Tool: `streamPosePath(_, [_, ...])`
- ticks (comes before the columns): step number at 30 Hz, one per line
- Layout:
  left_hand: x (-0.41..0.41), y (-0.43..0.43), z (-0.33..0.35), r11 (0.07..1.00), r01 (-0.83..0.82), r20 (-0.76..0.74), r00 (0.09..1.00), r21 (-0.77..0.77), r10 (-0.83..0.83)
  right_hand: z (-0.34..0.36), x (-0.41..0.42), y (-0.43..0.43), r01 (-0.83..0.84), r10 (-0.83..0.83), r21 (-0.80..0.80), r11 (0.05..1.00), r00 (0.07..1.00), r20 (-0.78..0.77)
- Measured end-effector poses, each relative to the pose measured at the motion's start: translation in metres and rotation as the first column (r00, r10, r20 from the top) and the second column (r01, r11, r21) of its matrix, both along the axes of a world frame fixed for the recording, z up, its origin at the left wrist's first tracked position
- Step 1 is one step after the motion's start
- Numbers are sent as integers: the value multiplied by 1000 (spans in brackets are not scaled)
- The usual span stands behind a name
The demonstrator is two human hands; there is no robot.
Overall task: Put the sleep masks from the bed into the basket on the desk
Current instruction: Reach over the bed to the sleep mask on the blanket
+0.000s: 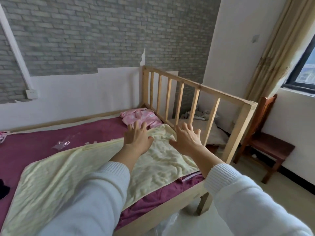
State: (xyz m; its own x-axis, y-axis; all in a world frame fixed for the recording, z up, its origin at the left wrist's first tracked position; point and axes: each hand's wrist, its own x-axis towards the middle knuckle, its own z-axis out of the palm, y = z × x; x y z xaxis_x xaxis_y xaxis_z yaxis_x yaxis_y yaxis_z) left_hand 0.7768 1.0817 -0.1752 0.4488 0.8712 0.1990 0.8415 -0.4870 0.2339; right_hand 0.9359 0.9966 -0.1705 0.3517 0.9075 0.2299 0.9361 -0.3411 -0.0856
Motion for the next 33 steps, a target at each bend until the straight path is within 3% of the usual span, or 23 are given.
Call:
streamPosePath(12, [74, 222, -142, 963, -105, -123, 990, -248, 76, -137, 96, 236, -59, 23, -303, 951, 992, -122])
streamPosePath(21, [92, 354, -297, 842, -158, -207, 977, -516, 57, -282, 120, 364, -85, -60, -530, 844, 966, -251])
streamPosePath(29, [111, 395, -404, 672, -190, -144, 982, -716, 123, -375, 145, 432, -107, -148, -651, 751, 934, -325])
streamPosePath(33, [129, 424, -437, 656, -175, -71, 981, -734, 182, -416, 151, 474, -152, -191, -640, 753, 881, -434])
